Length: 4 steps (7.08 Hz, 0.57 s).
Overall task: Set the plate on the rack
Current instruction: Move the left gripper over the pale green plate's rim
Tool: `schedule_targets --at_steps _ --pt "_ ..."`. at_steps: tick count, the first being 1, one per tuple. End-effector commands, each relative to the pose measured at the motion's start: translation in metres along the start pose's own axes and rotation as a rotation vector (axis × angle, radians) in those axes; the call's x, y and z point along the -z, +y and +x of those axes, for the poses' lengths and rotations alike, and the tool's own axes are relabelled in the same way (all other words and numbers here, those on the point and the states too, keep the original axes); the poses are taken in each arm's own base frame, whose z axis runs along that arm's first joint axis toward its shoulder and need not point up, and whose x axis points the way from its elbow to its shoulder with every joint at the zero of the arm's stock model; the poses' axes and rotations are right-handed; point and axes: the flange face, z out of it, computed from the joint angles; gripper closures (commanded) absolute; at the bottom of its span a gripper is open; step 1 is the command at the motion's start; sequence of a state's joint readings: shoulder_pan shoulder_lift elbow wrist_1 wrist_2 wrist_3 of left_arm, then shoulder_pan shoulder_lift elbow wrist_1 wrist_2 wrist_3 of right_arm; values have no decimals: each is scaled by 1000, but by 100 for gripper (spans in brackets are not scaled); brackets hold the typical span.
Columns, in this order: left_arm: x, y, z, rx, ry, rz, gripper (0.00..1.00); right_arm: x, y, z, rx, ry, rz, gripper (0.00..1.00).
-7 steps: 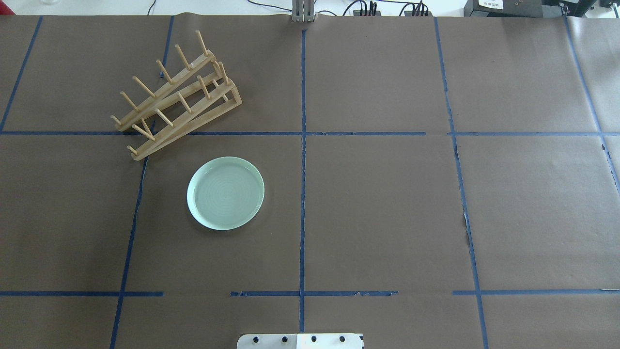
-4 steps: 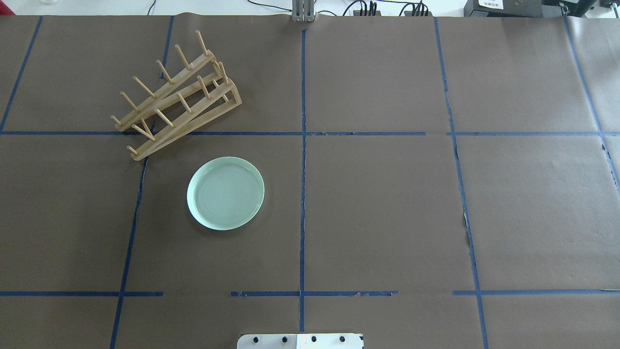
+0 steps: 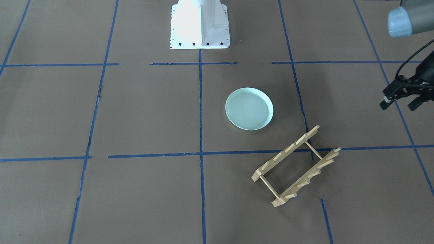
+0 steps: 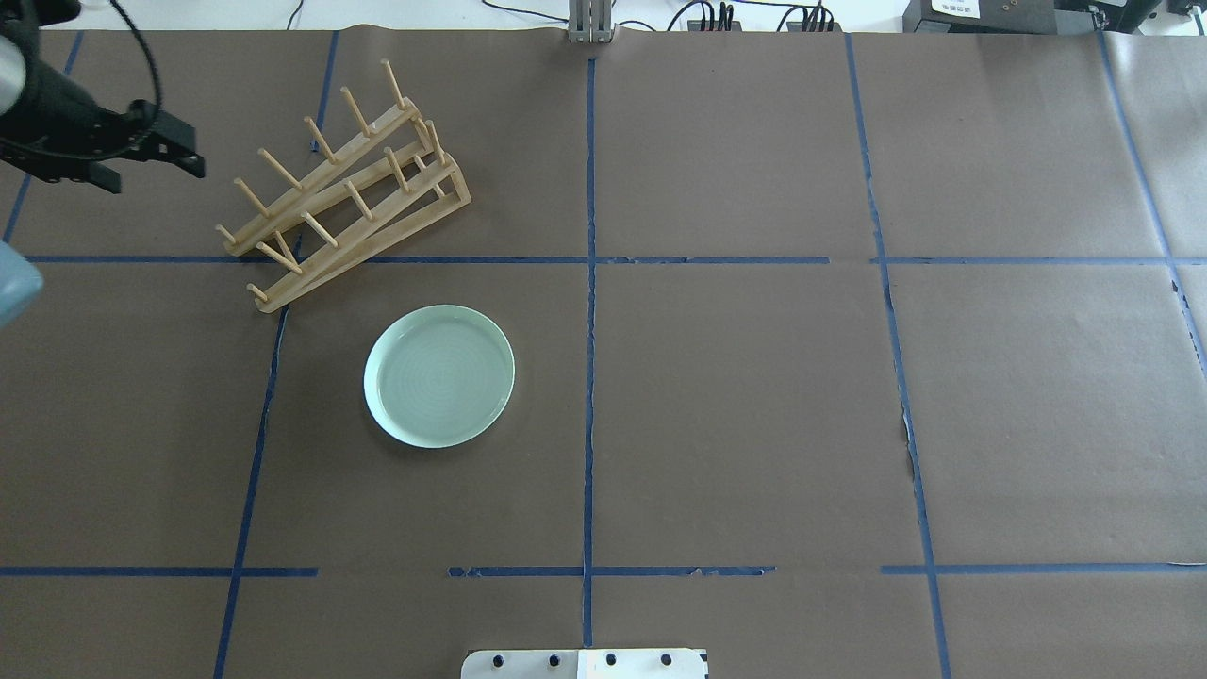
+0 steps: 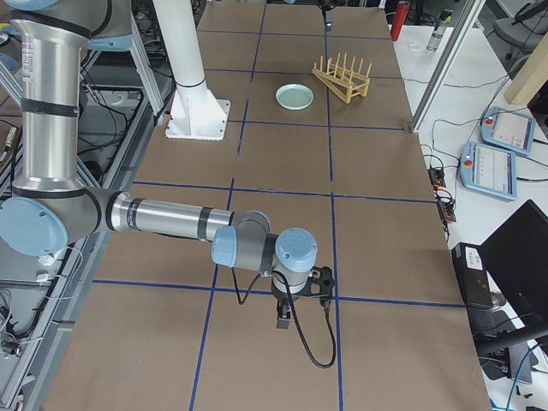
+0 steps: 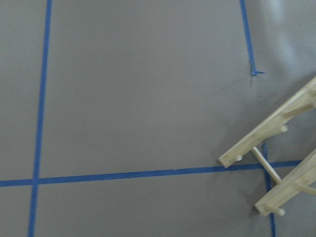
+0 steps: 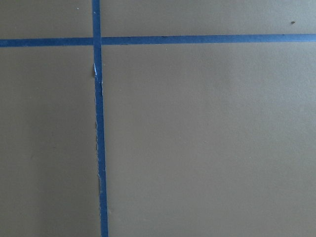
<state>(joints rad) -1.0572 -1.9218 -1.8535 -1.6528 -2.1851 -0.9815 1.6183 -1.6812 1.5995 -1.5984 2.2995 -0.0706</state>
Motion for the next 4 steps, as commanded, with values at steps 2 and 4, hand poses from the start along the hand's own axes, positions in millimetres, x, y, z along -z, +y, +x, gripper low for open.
schedule_targets --at_steps 2,4 --pt "-38 23 173 177 -116 -86 0 0 0 0 0 0 0 0" --pt "-117 41 254 221 -230 -102 1 0 0 -1 1 0 -1 0"
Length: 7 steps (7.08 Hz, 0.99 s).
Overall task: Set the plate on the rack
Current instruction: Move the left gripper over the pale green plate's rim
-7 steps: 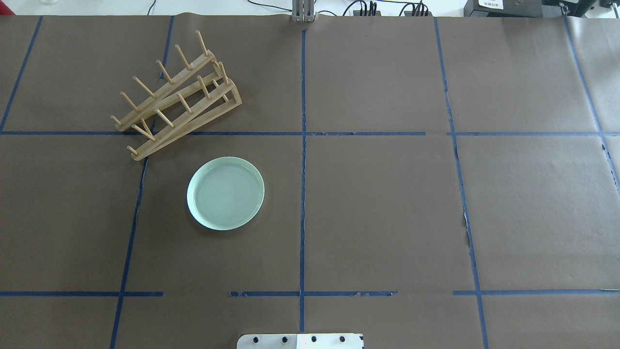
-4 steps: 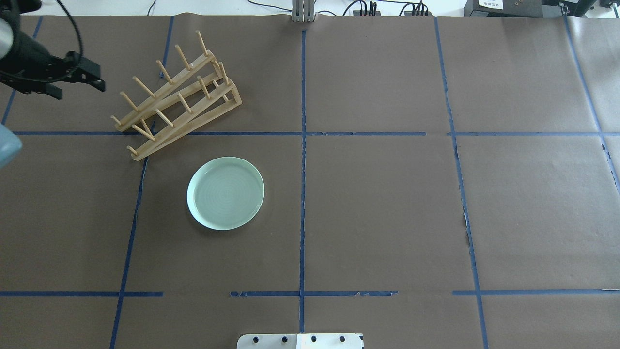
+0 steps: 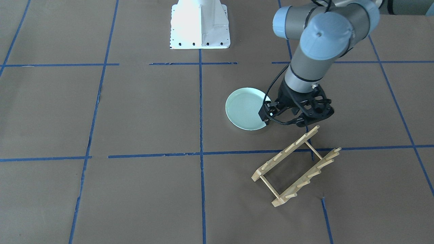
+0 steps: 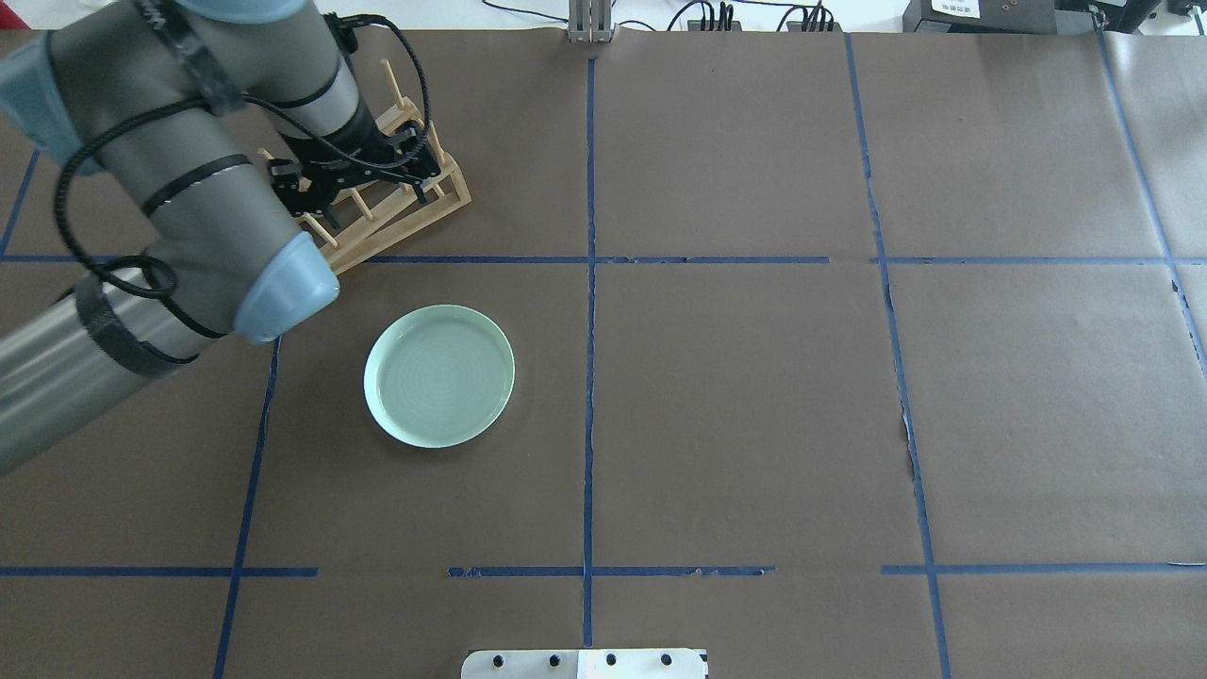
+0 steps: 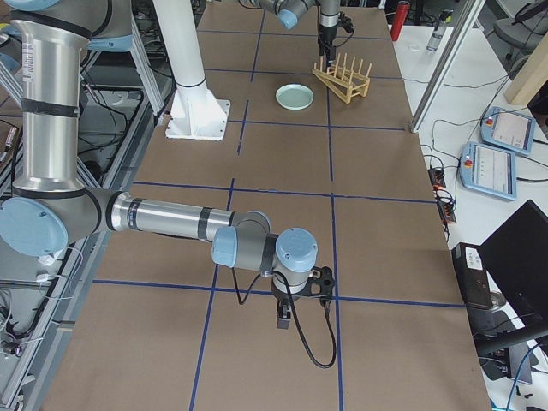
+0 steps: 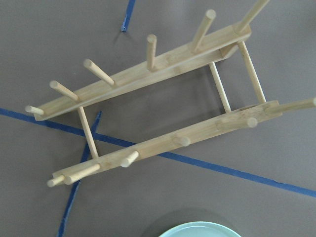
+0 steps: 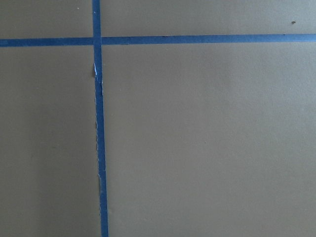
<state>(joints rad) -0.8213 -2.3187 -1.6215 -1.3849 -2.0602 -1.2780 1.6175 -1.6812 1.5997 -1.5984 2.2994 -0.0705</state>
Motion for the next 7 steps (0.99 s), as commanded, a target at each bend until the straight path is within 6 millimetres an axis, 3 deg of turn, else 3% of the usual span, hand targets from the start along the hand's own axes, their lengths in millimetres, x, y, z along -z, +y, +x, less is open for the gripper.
schedule_targets --at_steps 1,2,3,4,6,7 --pt "-69 43 76 42 -112 -28 1 0 0 1 -2 0 0 0" --pt "-93 61 84 47 -143 -50 3 0 0 0 1 0 0 0" --pt "-118 82 87 29 -176 -47 22 0 0 0 0 0 1 0" --pt "-128 98 92 24 -176 -36 41 0 0 0 -1 0 1 0" --pt "-140 110 91 15 -190 -48 45 0 0 0 1 0 0 0" --pt "-140 112 92 12 -189 -49 53 0 0 0 1 0 0 0"
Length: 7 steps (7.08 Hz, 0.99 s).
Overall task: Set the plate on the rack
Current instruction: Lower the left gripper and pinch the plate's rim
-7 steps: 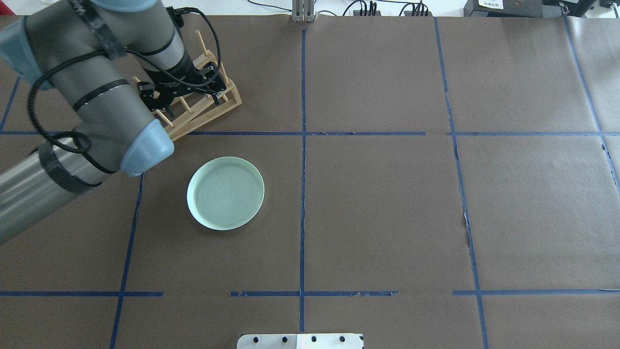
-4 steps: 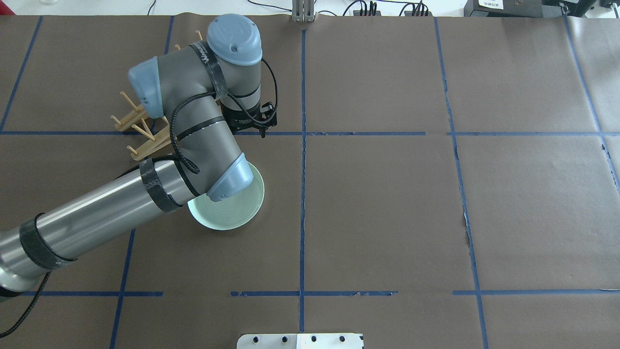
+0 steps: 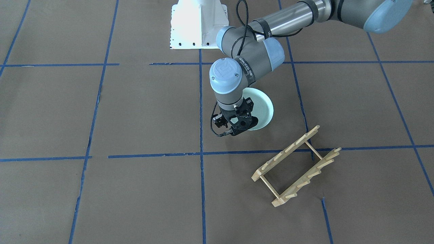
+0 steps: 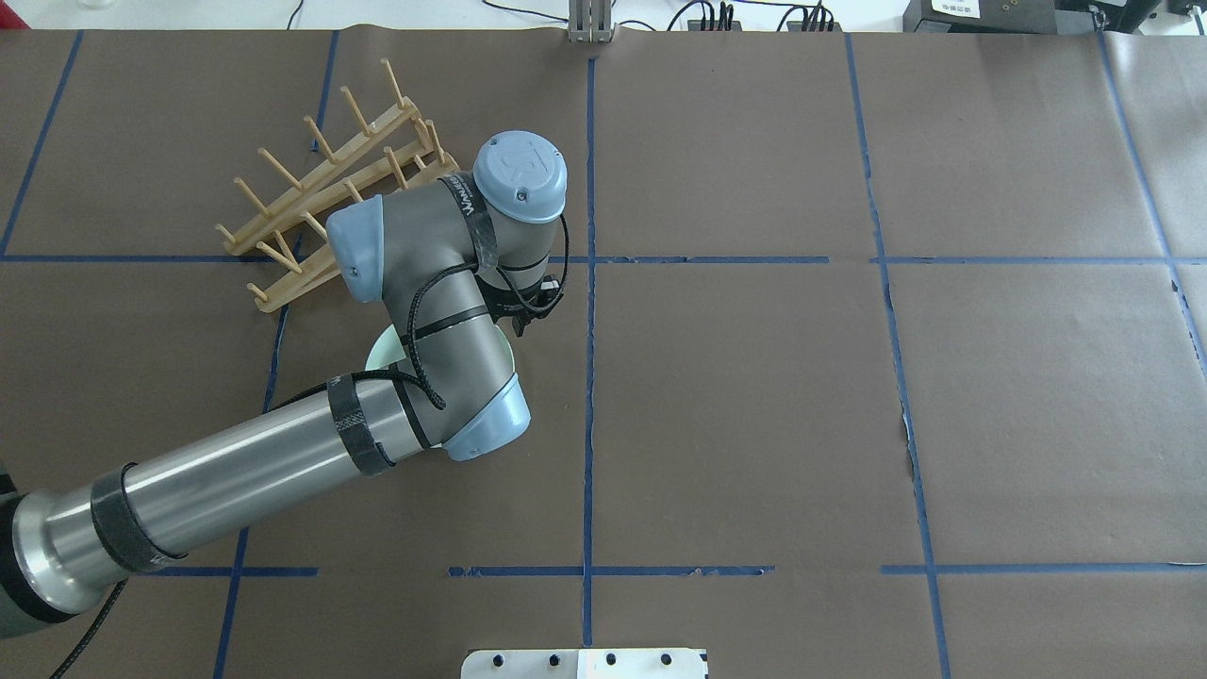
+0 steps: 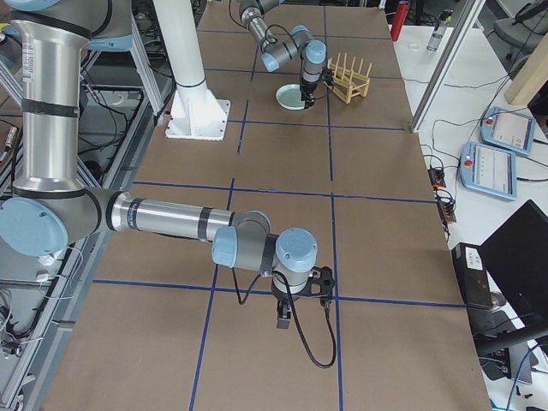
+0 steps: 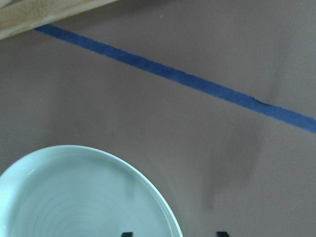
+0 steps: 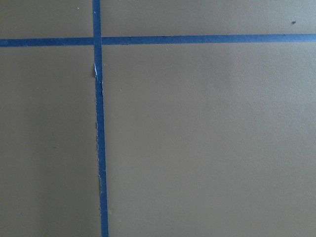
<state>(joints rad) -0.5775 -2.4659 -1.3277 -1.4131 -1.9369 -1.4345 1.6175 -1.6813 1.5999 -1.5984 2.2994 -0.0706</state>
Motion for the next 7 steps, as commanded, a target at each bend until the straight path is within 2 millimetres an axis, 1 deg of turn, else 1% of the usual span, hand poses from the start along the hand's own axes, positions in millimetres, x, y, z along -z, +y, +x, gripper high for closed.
schedule_targets --at_steps 1,2,5,6,7 --pt "-5 7 1 -7 -5 -5 64 0 0 0 1 0 0 0" --pt "-5 7 1 -7 -5 -5 69 0 0 0 1 0 0 0" --pt "-9 6 -2 -6 -9 -7 71 0 0 0 -1 0 1 0" --pt "-10 6 -2 -4 -10 -7 78 0 0 0 -1 0 1 0" --pt "-10 6 -2 -4 -9 -9 82 0 0 0 -1 0 1 0"
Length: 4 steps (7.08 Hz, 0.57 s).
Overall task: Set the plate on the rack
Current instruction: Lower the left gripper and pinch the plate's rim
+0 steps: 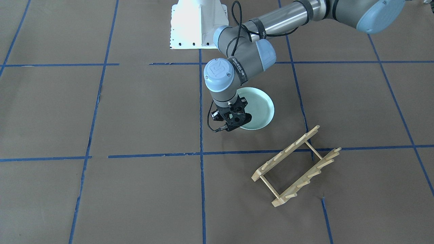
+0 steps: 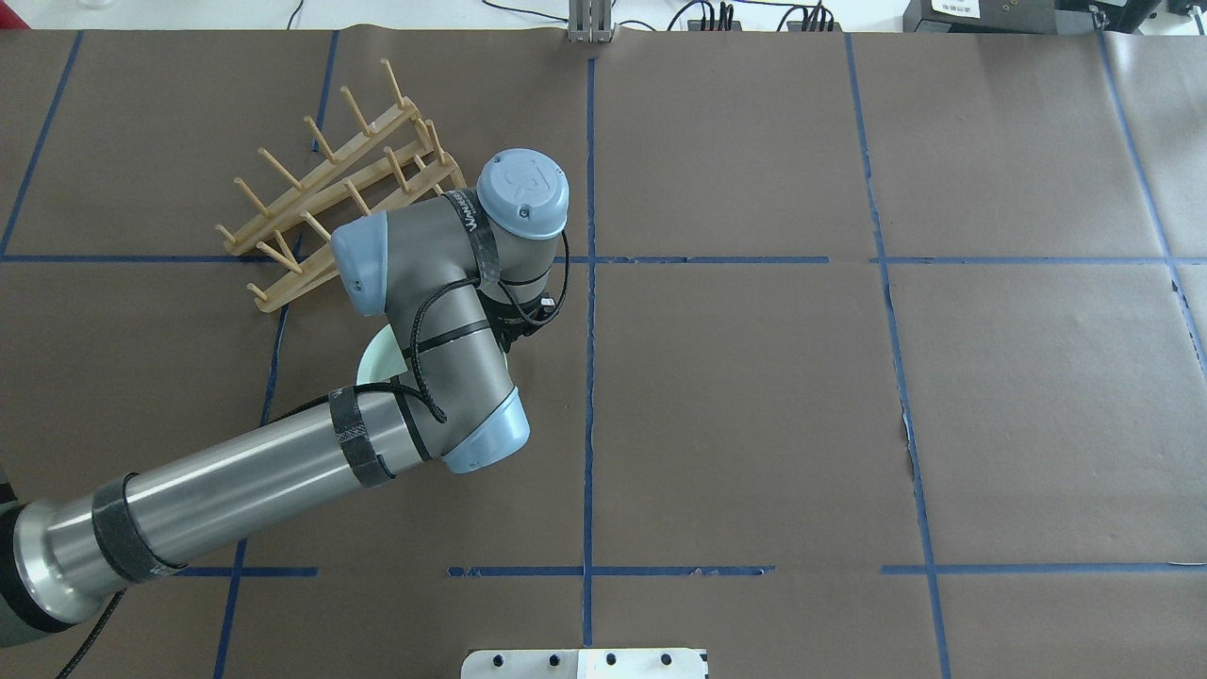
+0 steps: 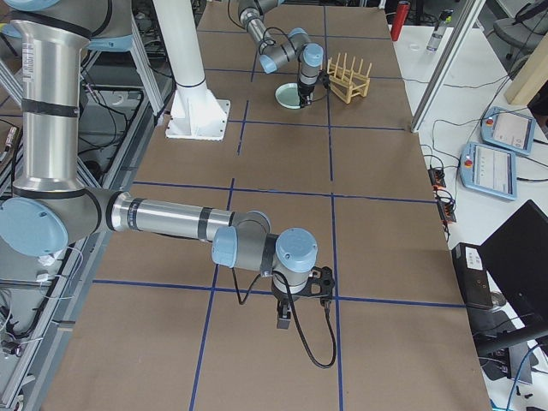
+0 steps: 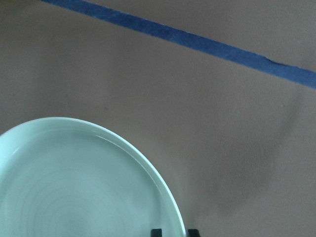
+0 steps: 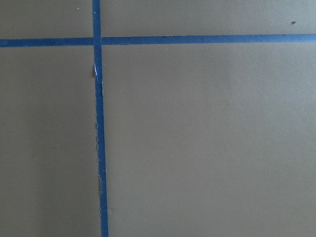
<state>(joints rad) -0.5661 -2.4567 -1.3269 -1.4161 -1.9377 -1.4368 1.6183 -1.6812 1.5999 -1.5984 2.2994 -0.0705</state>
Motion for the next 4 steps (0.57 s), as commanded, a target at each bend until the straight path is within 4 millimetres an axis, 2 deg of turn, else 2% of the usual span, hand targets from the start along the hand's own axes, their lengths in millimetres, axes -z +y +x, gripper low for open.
schedule_targets --at_steps 1,2,3,4 --pt "-4 -1 -3 1 4 -4 88 0 0 0 0 0 0 0" --pt "-8 -2 -6 -8 26 -1 89 0 0 0 1 0 -1 0" --pt "-5 -1 -7 -12 40 -1 100 0 0 0 1 0 -1 0" --pt "22 1 -8 -16 87 -33 100 0 0 0 0 0 0 0"
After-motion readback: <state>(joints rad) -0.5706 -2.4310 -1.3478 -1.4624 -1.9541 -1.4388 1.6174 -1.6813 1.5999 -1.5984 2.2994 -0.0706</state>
